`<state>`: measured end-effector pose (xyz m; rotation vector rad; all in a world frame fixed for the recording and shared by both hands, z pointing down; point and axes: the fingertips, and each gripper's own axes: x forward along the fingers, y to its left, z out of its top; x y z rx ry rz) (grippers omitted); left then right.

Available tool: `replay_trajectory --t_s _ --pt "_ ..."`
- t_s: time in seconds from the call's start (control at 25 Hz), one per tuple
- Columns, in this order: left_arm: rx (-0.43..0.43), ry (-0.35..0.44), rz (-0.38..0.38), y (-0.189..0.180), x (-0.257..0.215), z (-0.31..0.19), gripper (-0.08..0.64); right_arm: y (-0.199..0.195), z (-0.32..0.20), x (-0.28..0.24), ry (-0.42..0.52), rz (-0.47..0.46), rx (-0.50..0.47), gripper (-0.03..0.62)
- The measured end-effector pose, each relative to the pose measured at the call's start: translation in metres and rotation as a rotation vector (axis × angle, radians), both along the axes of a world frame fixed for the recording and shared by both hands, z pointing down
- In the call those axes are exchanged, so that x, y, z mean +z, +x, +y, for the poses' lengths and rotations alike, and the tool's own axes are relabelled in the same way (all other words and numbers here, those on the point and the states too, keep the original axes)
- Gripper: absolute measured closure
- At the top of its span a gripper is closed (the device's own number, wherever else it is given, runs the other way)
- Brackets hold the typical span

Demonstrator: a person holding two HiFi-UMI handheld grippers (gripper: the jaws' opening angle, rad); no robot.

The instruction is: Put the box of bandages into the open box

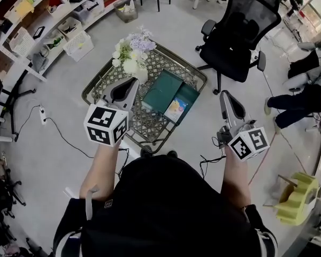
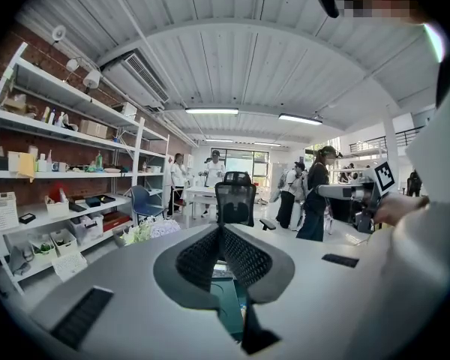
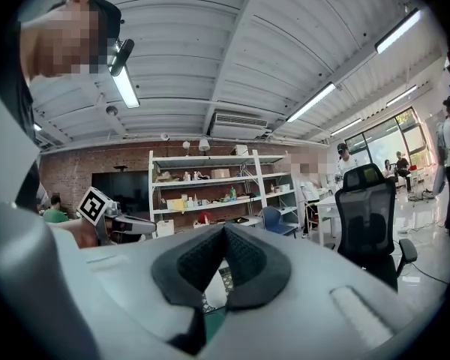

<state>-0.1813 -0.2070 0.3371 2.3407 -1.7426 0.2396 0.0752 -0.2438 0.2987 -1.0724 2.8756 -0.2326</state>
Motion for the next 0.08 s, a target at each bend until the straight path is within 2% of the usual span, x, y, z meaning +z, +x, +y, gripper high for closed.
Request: replay_trajectory --t_s 0.08 --pt "-0.001 -0.002 0.003 -0.0044 0.0009 0.0000 0.537 -0.0050 0.0007 0.0008 -0.002 0.003 -0.002 0.584"
